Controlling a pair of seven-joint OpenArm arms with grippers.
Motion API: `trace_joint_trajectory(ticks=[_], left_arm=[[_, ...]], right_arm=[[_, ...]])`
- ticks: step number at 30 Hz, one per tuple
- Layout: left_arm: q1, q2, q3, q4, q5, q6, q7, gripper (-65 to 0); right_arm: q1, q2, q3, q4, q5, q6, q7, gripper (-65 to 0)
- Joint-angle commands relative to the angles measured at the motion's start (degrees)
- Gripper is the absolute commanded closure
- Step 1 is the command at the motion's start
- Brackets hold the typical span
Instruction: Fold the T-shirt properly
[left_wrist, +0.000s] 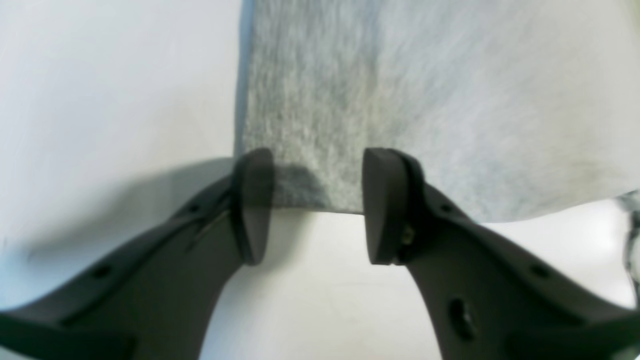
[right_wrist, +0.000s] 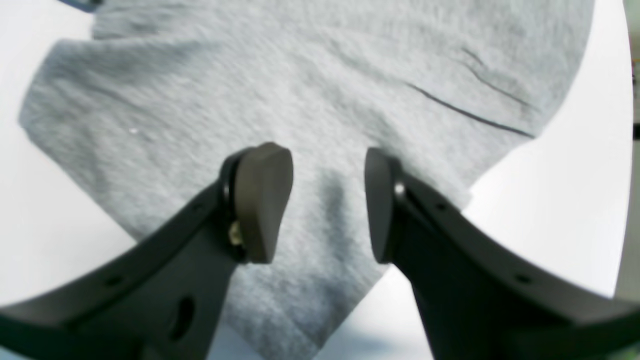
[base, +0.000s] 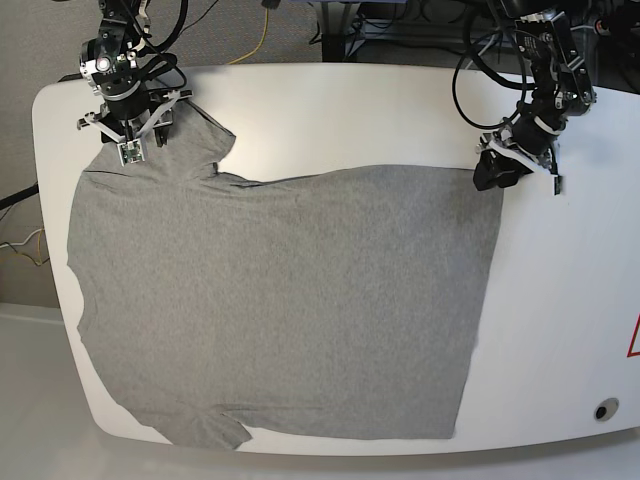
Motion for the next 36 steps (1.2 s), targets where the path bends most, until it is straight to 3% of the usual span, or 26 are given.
trace_joint_trajectory(ticks=[1, 10, 26, 36], left_arm=[[-0.52, -0.54, -1.19, -0.32, -1.44, -0.35, -0.33, -28.4], [-0.98, -0.82, -2.19, -1.31, -3.86, -0.83, 0.12, -28.3], [-1.62, -0.29, -0.49, -1.33, -2.07, -1.17, 0.51, -25.4], [-1.33, -0.34, -0.21, -1.74, -2.29, -1.03, 0.33, -27.0]], right_arm=[[0.08, 0.68, 0.29, 1.00, 0.63, -0.08, 1.23, -27.2], [0.07, 0.67, 0.28, 1.07, 1.10, -0.02, 1.42, -27.1], [0.12, 0.68, 0.55, 1.19, 1.00, -0.01, 1.09, -26.9], [0.13, 0.71, 0.42, 1.13, 1.22, 0.11, 1.08, -27.2]])
